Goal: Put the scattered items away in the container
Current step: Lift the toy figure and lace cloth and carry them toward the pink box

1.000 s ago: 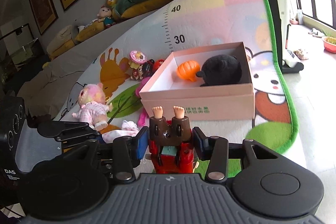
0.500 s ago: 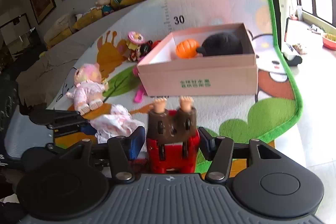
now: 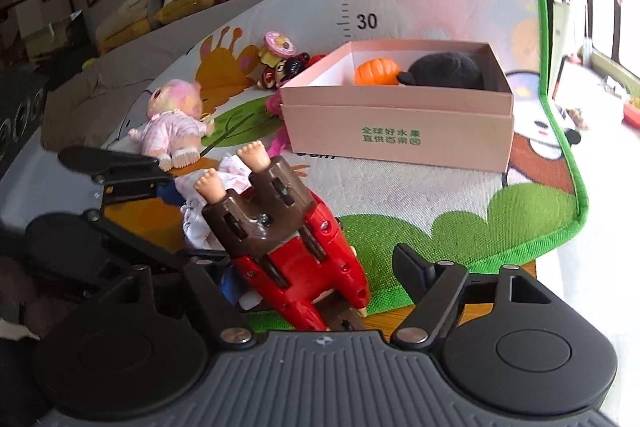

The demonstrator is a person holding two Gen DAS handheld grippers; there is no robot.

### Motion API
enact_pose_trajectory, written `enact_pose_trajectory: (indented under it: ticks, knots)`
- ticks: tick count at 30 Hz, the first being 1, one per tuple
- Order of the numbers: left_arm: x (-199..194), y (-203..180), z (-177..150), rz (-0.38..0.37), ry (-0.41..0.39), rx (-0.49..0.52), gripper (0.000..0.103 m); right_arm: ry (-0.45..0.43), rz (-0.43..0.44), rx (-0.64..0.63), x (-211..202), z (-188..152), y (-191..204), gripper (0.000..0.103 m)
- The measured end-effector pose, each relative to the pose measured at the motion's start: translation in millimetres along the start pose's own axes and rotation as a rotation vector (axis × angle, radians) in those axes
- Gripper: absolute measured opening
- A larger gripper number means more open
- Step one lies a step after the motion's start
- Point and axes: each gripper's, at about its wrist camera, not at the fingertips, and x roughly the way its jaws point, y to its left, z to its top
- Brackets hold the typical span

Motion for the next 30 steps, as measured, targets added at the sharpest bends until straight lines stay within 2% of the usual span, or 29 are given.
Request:
enact_pose_trajectory:
  ticks: [2, 4, 9, 18, 25, 30]
  knots:
    - [0, -2, 1, -0.003, -0.001, 0.005, 0.067, 0.0, 0.011, -0.003, -3, 0, 1, 0.057]
    - [-1, -4, 1, -0.007, -0.002, 0.011, 0.061, 0.002, 0.002, 0.0, -5, 0, 2, 0.057]
    - [-6, -11, 2, -0.021, -0.01, 0.027, 0.06, 0.004, -0.021, 0.015, -13, -4, 2, 0.057]
    - [-25, -22, 5, -0.028, -0.043, 0.056, 0.048, -0.004, -0.047, 0.04, -34, -7, -1, 0.056]
    - [-38, -31, 6, -0.036, -0.075, 0.081, 0.04, -0.024, -0.043, 0.051, -52, -4, -3, 0.056]
    - [-38, -30, 11, -0.029, -0.087, 0.093, 0.038, -0.055, -0.048, 0.059, -53, 11, -9, 0.056]
